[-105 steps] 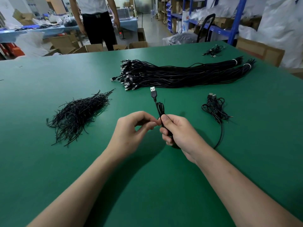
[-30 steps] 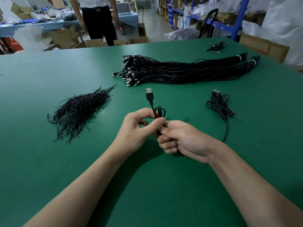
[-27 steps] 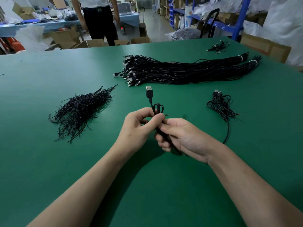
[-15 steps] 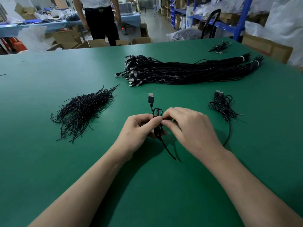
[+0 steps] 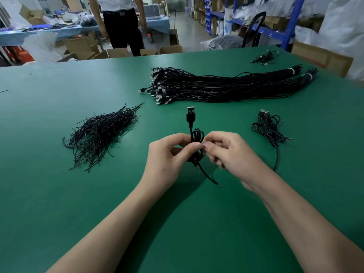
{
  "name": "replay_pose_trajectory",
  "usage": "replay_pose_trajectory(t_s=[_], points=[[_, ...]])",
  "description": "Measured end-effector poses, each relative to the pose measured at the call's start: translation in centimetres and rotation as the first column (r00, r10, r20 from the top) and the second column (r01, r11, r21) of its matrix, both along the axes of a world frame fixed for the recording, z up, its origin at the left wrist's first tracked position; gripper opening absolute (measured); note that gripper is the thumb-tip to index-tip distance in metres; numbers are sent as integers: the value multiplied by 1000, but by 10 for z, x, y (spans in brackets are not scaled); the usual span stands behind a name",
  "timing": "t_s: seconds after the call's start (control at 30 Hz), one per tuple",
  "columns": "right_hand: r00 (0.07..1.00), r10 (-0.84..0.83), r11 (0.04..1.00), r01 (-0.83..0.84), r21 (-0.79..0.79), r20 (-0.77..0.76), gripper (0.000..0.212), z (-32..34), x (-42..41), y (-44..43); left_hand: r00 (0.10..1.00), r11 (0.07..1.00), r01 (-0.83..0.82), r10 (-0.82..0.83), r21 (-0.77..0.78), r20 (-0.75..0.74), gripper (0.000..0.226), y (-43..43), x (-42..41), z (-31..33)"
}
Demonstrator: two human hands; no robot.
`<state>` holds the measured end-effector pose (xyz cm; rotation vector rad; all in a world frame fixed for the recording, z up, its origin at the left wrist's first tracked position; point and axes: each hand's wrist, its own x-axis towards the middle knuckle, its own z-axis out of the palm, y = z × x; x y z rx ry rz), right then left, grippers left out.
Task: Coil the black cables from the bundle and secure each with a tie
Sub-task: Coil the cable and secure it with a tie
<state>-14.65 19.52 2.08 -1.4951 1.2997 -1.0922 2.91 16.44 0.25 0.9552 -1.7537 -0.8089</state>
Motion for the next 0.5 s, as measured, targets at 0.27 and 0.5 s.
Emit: replay_pose_trajectory(t_s=[0.27,0.5], points=[[967,98,972,-144,186,237,18,1,0,3,976,936,-3,79,-352,202,15,-7,7,10],[552,-288,908,-102,-406,-783,15,3,9,14,990,997,-30,19,76,141,15,-4,5,7]])
